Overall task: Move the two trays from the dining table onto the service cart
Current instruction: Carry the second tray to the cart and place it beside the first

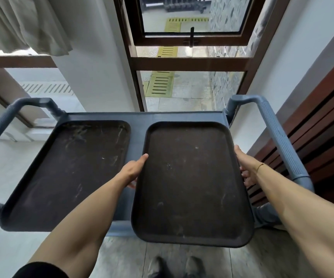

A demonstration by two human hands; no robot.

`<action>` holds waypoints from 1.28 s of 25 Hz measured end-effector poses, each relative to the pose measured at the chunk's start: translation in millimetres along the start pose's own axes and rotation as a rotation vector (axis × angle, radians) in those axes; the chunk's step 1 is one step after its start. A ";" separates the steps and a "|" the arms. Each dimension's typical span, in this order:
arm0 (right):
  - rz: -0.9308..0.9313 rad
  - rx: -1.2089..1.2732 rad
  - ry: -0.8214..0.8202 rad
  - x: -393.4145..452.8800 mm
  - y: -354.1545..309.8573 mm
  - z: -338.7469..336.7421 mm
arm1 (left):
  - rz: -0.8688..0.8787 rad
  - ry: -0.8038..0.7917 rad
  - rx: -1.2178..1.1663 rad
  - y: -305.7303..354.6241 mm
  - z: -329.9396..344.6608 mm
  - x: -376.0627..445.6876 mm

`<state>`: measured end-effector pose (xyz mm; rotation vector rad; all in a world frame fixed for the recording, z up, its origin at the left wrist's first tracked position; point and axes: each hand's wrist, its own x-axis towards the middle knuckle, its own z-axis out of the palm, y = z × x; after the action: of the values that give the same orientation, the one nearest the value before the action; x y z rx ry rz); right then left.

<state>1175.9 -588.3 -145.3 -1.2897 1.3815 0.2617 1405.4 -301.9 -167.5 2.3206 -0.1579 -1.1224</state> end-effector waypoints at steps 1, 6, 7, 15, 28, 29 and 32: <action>0.006 0.005 -0.007 1.8 1.2 -0.2 | 0.000 -0.004 0.014 0.1 0.5 1.9; -0.004 0.054 0.014 12.1 0.6 0.3 | 0.018 0.006 0.077 -0.7 2.8 11.4; -0.021 0.052 0.057 13.3 -0.2 1.1 | 0.023 0.012 0.105 -0.5 3.1 12.5; -0.173 -0.240 0.243 17.1 -8.1 9.6 | 0.042 0.055 0.242 -4.9 3.4 13.0; -0.523 -0.663 0.312 -9.4 -26.6 50.9 | 0.275 0.344 0.299 -36.1 -29.4 -20.1; -0.547 -0.672 0.312 -14.1 -30.5 58.6 | 0.288 0.359 0.289 -42.5 -37.4 -24.4; -0.599 -0.680 0.317 -30.2 -39.6 90.6 | 0.327 0.403 0.266 -66.3 -68.7 -36.9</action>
<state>1249.2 -517.3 -128.6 -2.3266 1.1200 0.1115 1424.9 -204.6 -142.7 2.5776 -0.5373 -0.4846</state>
